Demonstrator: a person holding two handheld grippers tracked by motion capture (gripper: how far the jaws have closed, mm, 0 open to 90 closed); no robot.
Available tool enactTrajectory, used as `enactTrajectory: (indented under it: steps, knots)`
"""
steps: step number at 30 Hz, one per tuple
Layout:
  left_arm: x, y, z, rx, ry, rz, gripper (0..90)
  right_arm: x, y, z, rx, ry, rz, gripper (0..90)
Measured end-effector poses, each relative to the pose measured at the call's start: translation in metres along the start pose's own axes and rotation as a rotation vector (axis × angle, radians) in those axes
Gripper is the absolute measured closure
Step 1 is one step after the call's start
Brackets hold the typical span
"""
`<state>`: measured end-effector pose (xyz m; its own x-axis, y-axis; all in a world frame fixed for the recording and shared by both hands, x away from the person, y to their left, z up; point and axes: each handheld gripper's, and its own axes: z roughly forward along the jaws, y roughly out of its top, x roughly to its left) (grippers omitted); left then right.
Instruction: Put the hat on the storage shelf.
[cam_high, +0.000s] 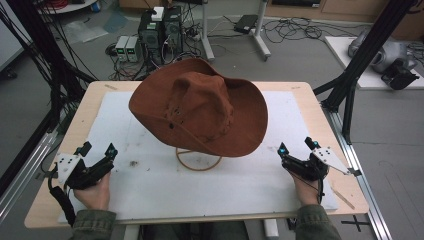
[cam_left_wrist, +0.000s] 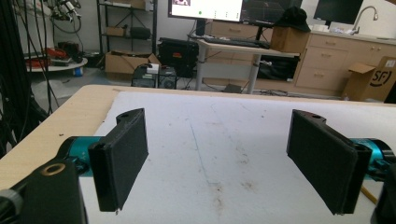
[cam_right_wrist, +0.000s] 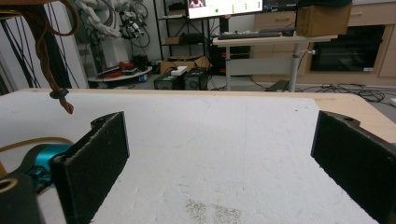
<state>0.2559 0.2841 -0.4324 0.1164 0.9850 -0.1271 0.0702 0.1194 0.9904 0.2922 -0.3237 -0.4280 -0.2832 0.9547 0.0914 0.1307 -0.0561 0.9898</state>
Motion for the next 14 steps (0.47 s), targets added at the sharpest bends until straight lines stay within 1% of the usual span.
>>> enactTrajectory:
  steps: [6,9,11,12,14]
  knots:
    - [0.0019,0.0,-0.0002,0.002,0.002,-0.001,20.7,-0.0013,-0.0012,0.0005,0.006,-0.004,0.006,3.4]
    - [0.0025,-0.0005,0.0009,0.006,0.0,0.0,20.6,-0.0025,-0.0014,0.0009,0.01,-0.003,0.002,3.4]
    - [0.003,-0.0008,0.0018,0.012,-0.006,-0.001,20.6,-0.003,-0.0018,0.0013,0.014,-0.004,0.005,3.4]
    - [0.0034,-0.0008,0.0023,0.015,-0.008,0.001,20.1,-0.0037,-0.0017,0.0014,0.008,-0.003,0.014,3.4]
    - [0.0038,-0.001,0.0032,0.02,-0.014,0.004,20.0,-0.0044,-0.0013,0.0013,0.006,-0.004,0.014,3.4]
